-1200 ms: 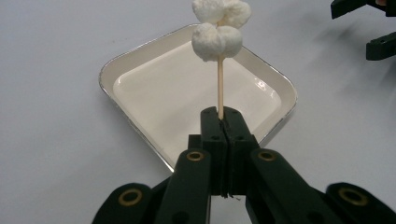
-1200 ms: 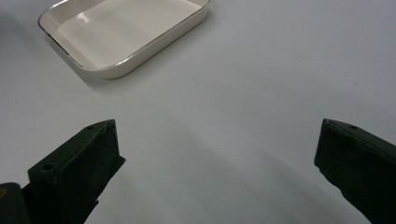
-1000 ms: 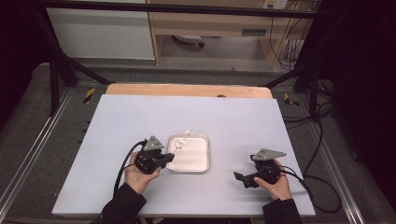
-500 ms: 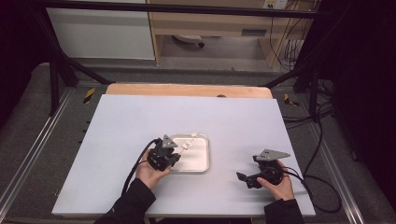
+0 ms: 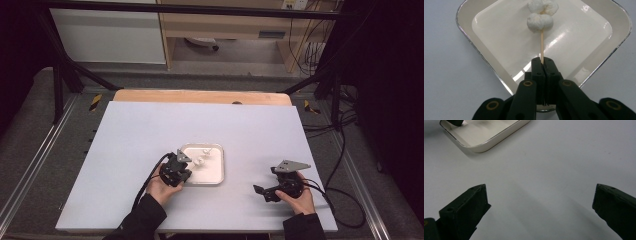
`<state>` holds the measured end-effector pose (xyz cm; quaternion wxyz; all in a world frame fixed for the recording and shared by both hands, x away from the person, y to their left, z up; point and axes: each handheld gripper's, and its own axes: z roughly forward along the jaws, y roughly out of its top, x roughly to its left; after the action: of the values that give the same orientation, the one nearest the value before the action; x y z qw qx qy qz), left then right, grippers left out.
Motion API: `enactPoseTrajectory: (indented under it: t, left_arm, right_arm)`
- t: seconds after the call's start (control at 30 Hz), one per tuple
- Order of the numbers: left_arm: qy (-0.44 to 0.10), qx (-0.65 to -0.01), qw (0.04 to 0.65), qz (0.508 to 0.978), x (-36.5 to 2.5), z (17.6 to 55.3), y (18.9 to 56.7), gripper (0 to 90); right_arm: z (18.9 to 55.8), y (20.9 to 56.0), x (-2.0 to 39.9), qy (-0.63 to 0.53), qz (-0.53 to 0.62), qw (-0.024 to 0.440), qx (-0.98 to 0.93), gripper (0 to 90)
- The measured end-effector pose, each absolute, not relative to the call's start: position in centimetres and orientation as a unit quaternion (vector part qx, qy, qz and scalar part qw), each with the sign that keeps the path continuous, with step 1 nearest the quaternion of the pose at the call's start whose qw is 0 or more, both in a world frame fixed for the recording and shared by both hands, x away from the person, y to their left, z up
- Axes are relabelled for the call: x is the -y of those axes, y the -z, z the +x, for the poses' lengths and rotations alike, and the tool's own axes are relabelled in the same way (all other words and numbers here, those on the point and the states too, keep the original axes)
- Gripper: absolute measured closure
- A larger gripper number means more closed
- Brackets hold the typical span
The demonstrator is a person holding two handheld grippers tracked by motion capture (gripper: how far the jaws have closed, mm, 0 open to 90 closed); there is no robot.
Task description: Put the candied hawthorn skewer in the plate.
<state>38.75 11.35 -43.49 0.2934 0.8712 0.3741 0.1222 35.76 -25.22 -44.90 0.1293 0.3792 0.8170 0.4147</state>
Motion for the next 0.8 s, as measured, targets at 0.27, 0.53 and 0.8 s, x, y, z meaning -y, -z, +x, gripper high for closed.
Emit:
enactPoseTrajectory:
  t: [0.27,0.53,0.8]
  left_arm:
    - [-0.123,-0.368,0.298,0.872,-11.5,38.6,43.3,79.3]
    - [-0.131,-0.348,0.328,0.868,-12.8,38.1,42.1,59.7]
    - [-0.134,-0.349,0.350,0.859,-15.3,37.6,40.8,35.5]
  right_arm:
    - [35.7,44.9,25.2,-0.414,0.380,0.128,-0.817,0.7]
    - [35.7,44.8,25.2,-0.415,0.383,0.127,-0.816,0.7]
    - [35.7,44.7,25.3,-0.416,0.382,0.130,-0.815,0.7]
